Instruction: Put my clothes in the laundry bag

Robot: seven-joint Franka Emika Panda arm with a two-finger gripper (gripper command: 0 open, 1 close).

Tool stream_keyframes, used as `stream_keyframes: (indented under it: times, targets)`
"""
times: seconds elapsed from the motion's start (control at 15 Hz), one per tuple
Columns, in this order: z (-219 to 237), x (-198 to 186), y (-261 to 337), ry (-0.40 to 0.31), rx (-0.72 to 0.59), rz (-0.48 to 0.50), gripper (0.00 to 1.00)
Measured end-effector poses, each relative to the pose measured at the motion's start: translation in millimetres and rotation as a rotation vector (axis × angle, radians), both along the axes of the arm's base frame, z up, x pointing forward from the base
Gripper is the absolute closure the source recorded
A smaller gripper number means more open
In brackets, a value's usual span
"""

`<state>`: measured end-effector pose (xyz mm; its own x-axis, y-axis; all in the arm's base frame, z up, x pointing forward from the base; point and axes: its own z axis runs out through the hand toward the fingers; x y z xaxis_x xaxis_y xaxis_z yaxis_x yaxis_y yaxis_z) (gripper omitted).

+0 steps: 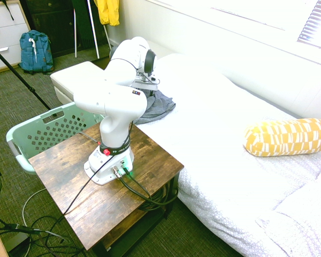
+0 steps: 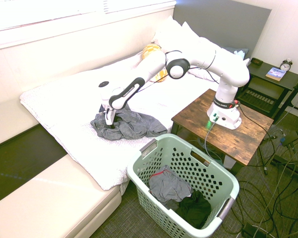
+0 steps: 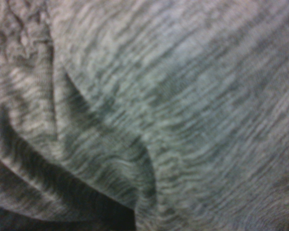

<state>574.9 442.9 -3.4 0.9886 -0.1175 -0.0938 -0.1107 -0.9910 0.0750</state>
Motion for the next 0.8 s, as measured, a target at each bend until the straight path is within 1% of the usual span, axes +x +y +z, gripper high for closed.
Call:
stream_keyframes:
  times: [0.8]
  targets:
    - [-1.2,-5.3,4.9,0.001,-0.005,0.012,1.00]
